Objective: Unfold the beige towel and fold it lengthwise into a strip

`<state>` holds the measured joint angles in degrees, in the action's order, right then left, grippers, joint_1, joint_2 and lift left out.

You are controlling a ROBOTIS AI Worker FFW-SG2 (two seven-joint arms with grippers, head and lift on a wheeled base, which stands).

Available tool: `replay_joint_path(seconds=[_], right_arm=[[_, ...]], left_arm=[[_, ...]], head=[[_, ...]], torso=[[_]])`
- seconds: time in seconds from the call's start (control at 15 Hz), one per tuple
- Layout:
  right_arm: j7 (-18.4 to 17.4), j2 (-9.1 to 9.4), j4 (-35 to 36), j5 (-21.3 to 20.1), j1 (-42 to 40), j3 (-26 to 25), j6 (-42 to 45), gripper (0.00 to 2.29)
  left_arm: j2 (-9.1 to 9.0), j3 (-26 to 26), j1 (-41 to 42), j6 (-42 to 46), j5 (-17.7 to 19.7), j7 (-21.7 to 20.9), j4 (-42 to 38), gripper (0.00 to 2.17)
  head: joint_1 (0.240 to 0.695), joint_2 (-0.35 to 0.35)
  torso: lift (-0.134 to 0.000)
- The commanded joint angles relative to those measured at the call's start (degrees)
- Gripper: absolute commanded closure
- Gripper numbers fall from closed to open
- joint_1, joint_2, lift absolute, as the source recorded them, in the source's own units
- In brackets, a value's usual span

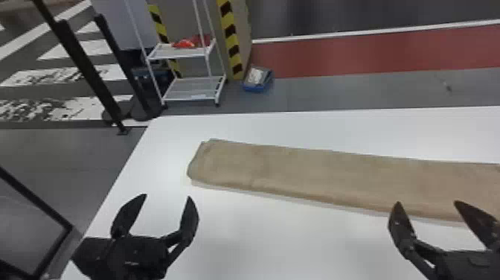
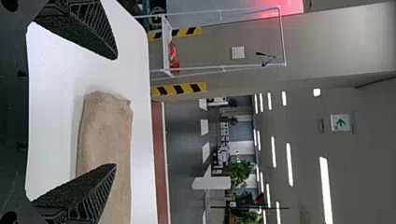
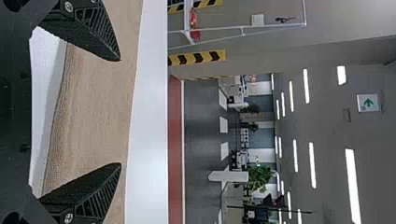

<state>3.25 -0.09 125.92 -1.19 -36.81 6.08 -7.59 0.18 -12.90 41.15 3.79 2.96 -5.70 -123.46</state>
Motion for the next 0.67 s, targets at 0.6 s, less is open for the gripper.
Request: replay_joint_path(seconds=[0.6], right_arm=[[0.3,0.14,0.6,-0.4,0.8,-0.5,-3.4,0.08]], left_arm=[[-0.32,-0.5,-1.4,-4.3,0.2,0.1,0.0,0.05]], head=[[0.695,0.238]], torso=[[-0.126]])
